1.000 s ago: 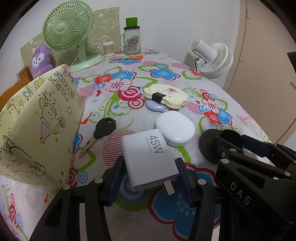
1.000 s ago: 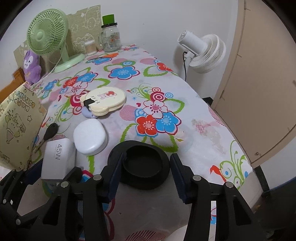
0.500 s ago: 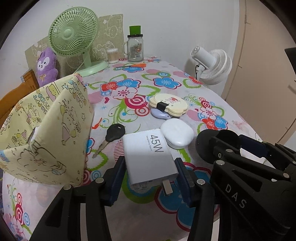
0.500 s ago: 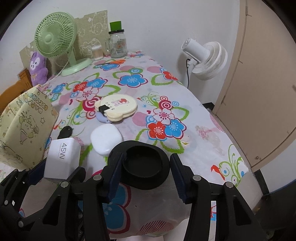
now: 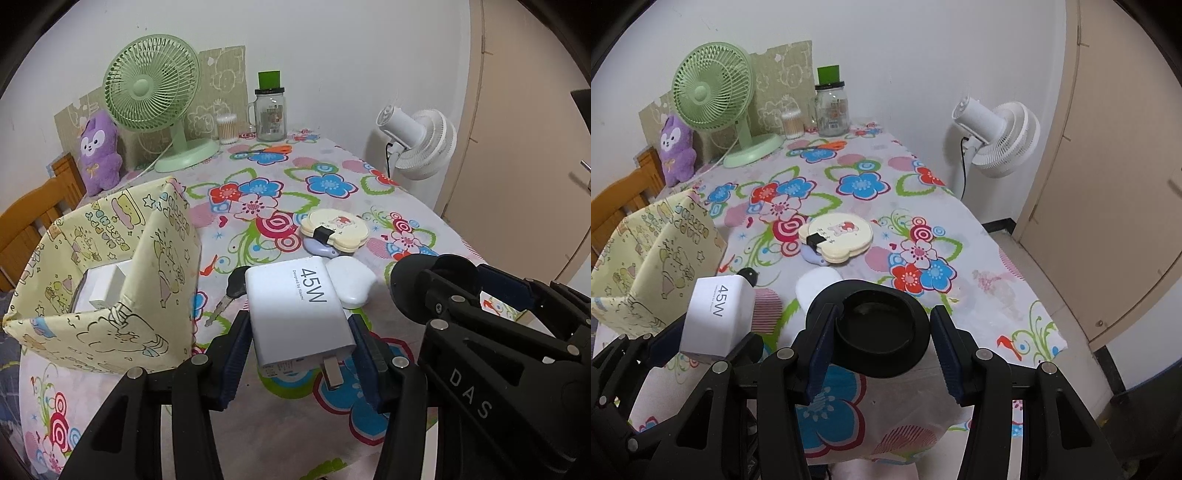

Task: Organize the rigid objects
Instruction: 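Carry the white charger in the left tool while the right tool carries the black base toward the yellow box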

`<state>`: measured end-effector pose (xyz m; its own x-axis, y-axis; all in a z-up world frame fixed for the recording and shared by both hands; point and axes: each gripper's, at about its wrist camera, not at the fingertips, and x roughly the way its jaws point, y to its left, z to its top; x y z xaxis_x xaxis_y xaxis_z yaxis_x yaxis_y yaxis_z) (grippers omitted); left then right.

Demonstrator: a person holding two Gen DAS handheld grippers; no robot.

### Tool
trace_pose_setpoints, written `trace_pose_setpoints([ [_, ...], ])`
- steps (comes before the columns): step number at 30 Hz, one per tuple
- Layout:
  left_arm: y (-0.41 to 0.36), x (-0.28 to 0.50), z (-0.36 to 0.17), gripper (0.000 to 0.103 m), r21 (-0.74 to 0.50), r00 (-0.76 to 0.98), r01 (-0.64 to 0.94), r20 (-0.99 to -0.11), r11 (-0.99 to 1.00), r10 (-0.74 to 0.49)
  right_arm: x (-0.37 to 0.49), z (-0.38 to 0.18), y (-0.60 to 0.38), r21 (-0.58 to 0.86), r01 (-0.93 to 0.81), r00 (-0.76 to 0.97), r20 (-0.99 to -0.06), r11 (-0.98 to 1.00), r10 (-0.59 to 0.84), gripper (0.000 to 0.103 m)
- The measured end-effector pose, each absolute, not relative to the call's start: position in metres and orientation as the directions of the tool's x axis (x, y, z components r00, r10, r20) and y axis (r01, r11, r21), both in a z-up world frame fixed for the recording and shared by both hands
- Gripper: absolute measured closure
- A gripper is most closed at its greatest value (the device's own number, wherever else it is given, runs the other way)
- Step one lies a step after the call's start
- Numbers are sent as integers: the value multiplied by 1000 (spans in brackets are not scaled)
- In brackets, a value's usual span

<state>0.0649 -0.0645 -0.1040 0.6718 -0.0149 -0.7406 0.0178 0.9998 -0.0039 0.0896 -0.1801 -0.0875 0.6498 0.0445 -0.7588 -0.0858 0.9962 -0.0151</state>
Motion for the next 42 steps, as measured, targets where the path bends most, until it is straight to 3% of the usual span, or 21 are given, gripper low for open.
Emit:
trace_pose_setpoints([
  [42, -34, 68, -28, 50, 27, 748, 24, -663, 999, 0, 92, -6, -134, -4, -197, 728, -671, 980, 143, 49],
])
